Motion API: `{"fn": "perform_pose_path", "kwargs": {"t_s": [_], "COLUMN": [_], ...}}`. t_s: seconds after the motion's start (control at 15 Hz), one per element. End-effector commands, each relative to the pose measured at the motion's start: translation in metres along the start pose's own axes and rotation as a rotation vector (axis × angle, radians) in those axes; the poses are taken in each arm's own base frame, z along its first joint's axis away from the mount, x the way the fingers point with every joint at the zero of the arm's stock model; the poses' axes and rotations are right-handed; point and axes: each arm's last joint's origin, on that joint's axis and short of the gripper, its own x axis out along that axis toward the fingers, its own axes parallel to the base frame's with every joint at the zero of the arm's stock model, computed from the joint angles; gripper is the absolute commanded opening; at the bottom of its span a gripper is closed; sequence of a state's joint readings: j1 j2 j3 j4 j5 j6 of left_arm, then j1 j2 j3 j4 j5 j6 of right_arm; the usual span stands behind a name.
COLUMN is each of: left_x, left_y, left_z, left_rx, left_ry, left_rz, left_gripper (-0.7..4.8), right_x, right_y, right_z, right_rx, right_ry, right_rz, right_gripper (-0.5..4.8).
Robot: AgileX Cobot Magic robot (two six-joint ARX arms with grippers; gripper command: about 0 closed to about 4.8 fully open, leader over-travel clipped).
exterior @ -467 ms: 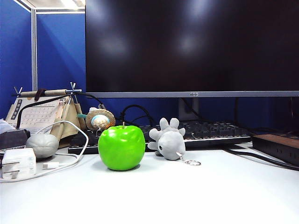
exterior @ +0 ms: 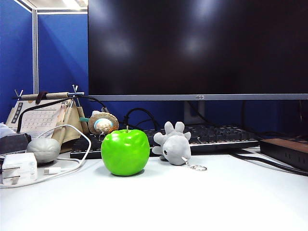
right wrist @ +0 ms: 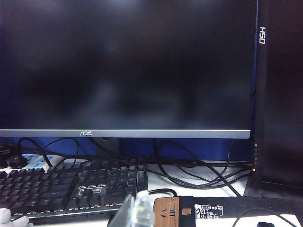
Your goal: Place the tilting octopus upright.
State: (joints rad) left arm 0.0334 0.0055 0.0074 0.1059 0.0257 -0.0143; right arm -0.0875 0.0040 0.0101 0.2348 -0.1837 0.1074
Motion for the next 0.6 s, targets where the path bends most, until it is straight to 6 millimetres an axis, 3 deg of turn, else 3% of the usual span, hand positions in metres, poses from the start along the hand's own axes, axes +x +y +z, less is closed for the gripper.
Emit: {"fn": "perform_pose_path", "kwargs": {"t_s": [0.07,0.2,0.27,0.4,0.47,0.6], "left_x": [0.000,-0.001,-0.004,-0.008,-0.012,-0.026], "left_y": [0.000,0.000,-0.002,-0.002,-0.003,-0.004], "left_z": [0.004,0.014,0.029,0.051,0.062,0.101], "left_rx": [-0.039,-0.085,-0.123,-0.126,-0.126,-0.117], "left_ry": [-0.036,-0.134,-0.233,-0.255,-0.240,-0.256], "left_rz": [-0.006,-0.015,-0.059,-0.070,-0.069,-0.074], "left_gripper": [0.80,0.79,0.79,0.57,0.28,0.21], "right_x": [0.000,0.000,-0.001,-0.002,-0.003,-0.010], "right_y": [0.000,0.001,0.003,0.006,0.007,0.013], "right_z": [0.002,0.004,0.014,0.033,0.045,0.087], "right_rx": [0.039,0.047,0.064,0.080,0.079,0.080], "right_ry": [-0.013,-0.028,-0.072,-0.109,-0.117,-0.108], "right_rz": [0.004,0.013,0.060,0.076,0.071,0.080], "right_gripper": [-0.06,-0.06,-0.05,-0.06,-0.06,-0.06]}}
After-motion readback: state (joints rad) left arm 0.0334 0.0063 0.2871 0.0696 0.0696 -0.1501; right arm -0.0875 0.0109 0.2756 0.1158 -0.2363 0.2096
